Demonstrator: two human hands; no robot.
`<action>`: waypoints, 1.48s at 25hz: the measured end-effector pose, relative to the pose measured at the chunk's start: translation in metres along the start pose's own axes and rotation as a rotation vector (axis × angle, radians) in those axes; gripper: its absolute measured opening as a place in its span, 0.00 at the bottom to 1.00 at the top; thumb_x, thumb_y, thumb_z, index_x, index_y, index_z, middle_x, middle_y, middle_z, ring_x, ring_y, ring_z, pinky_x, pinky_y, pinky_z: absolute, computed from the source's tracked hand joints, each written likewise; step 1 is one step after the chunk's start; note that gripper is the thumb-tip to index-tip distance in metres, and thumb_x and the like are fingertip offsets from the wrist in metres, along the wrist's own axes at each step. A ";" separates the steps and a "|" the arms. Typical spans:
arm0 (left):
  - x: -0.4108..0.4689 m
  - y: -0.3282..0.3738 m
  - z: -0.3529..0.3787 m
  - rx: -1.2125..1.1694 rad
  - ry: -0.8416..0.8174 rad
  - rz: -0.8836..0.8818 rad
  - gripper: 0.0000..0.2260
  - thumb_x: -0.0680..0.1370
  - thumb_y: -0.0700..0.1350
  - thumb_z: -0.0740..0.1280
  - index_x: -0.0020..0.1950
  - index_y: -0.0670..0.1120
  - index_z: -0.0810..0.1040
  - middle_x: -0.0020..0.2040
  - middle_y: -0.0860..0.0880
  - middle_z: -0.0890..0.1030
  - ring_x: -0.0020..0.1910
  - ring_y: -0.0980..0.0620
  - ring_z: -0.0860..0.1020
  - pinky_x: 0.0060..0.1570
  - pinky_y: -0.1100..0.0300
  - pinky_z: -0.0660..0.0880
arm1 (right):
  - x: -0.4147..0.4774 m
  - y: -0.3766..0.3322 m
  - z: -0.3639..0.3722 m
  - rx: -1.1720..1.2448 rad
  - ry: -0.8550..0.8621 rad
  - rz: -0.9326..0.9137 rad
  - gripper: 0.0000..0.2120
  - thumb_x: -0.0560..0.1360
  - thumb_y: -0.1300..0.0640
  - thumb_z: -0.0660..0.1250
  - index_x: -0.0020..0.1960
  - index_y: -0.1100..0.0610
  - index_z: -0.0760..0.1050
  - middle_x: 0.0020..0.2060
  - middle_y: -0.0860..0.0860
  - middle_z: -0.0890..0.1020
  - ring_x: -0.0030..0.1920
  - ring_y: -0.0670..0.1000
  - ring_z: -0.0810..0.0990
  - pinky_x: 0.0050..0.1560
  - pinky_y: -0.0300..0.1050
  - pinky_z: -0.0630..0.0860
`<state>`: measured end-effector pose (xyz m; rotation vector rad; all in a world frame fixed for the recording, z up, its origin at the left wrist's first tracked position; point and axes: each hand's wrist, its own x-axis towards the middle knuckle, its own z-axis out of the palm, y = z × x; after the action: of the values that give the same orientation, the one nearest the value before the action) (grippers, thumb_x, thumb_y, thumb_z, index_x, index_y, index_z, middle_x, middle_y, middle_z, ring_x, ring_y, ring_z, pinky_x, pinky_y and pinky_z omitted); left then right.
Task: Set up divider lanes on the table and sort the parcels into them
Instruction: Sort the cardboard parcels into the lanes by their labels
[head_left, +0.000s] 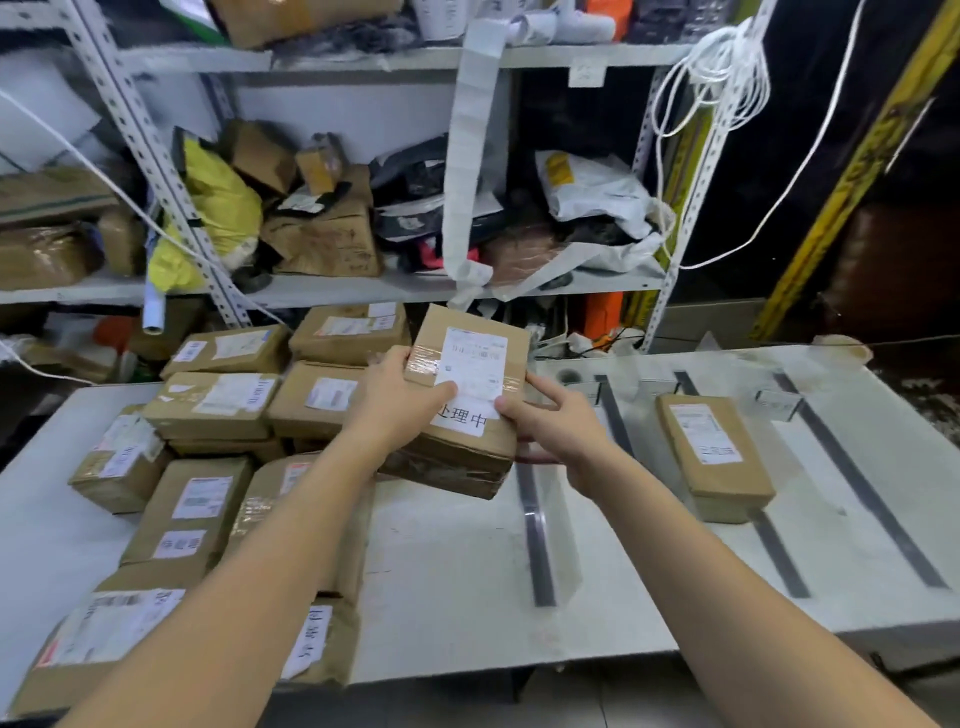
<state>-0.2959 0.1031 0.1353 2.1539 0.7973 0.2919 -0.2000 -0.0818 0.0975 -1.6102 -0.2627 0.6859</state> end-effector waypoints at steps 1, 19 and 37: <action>0.001 0.013 0.015 0.002 -0.013 0.017 0.26 0.72 0.58 0.73 0.67 0.53 0.73 0.60 0.52 0.80 0.58 0.48 0.79 0.60 0.45 0.77 | 0.001 0.000 -0.019 -0.008 0.021 -0.003 0.31 0.75 0.54 0.76 0.74 0.42 0.71 0.46 0.43 0.88 0.45 0.47 0.88 0.41 0.50 0.86; 0.073 0.069 0.215 -0.117 -0.354 0.001 0.23 0.75 0.52 0.70 0.68 0.53 0.71 0.63 0.52 0.80 0.58 0.49 0.79 0.59 0.48 0.78 | 0.079 0.037 -0.207 -0.284 0.265 0.187 0.38 0.70 0.46 0.80 0.76 0.41 0.69 0.50 0.42 0.87 0.48 0.46 0.87 0.38 0.44 0.84; 0.074 0.037 0.294 -0.134 -0.209 -0.296 0.23 0.70 0.49 0.78 0.64 0.57 0.80 0.59 0.56 0.83 0.57 0.53 0.81 0.59 0.48 0.80 | 0.144 0.107 -0.247 -0.406 0.101 0.159 0.39 0.66 0.53 0.83 0.74 0.53 0.73 0.64 0.48 0.83 0.63 0.45 0.80 0.62 0.56 0.81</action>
<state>-0.0897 -0.0474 -0.0321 1.8737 0.9324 -0.0316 0.0309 -0.2254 -0.0407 -2.0647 -0.2100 0.6992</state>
